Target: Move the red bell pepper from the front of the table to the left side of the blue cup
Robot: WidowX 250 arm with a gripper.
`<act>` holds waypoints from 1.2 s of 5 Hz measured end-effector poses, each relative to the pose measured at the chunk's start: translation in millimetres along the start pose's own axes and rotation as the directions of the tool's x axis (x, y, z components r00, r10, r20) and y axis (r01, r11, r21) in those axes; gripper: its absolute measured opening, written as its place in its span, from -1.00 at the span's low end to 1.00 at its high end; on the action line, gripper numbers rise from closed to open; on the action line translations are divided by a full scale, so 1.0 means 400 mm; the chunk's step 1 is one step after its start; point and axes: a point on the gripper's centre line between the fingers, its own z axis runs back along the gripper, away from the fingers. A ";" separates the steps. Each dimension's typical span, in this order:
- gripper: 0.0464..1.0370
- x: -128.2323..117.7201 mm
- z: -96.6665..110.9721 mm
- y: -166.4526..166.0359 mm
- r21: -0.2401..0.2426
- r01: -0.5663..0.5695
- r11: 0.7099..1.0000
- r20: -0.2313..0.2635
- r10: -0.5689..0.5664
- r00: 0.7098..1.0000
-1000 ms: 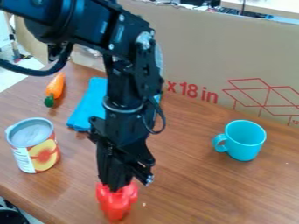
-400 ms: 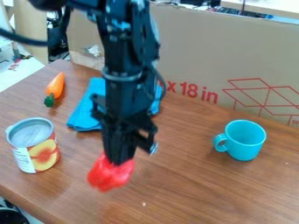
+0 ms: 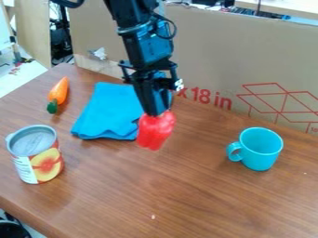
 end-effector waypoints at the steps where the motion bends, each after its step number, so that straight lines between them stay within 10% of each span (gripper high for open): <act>1: -0.91 0.080 -0.023 0.020 -0.096 0.042 0.994 0.042 -0.038 0.998; 6: -0.89 0.207 -0.135 -0.023 -0.212 0.016 0.977 0.017 -0.012 1.000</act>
